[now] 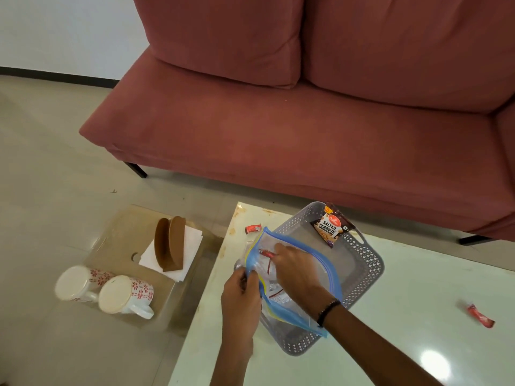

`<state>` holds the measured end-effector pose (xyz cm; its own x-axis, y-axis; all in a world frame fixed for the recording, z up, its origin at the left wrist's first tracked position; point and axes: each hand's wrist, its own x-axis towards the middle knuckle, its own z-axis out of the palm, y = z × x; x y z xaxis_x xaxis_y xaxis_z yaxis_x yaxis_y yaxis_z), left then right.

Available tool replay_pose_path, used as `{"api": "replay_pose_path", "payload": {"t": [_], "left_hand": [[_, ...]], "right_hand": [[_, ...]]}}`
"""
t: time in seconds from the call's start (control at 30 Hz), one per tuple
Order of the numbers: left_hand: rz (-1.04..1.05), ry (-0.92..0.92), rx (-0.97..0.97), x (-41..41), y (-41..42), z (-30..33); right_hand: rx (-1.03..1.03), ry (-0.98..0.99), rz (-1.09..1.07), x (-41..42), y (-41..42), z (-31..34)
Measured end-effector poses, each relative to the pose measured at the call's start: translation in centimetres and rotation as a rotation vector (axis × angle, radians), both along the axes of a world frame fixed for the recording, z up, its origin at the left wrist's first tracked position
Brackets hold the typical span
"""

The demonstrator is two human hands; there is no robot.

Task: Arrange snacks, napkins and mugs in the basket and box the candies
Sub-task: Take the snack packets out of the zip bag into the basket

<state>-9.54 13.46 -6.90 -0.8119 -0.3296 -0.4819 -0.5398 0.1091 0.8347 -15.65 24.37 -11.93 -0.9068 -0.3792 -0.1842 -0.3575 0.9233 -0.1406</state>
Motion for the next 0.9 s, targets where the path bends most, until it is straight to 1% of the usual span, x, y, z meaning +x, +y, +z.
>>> {"api": "replay_pose_path", "payload": {"t": [0.1,0.23,0.3,0.4,0.57,0.63,0.73,0.83,0.9], "left_hand": [[0.030,-0.004,0.005,0.0,0.3,0.2],[0.032,-0.019,-0.028,-0.4,1.4,0.3],[0.010,-0.018,-0.068,-0.8,2.2,0.6],[-0.015,-0.010,-0.078,-1.1,3.7,1.2],[-0.041,-0.008,-0.090,-0.7,5.4,1.4],[-0.015,-0.021,-0.086,-0.4,5.2,1.0],[0.014,-0.036,-0.084,-0.2,4.8,0.5],[-0.020,-0.039,-0.123,-0.3,4.9,0.5],[-0.040,-0.042,-0.150,-0.3,5.1,0.6]], "right_hand": [[-0.078,0.170,0.002,1.4,3.1,3.5],[-0.283,0.351,0.053,2.4,7.2,7.7],[-0.390,0.346,0.082,2.7,9.0,9.2],[-0.571,0.322,0.039,3.3,11.0,10.8],[-0.705,0.396,-0.024,3.6,14.8,13.0],[-0.714,0.447,-0.061,3.4,16.9,13.8],[-0.638,0.476,-0.095,2.7,20.1,14.3],[-0.534,0.385,-0.046,1.2,22.5,12.5],[-0.431,0.296,0.034,-0.3,23.5,9.6]]}}
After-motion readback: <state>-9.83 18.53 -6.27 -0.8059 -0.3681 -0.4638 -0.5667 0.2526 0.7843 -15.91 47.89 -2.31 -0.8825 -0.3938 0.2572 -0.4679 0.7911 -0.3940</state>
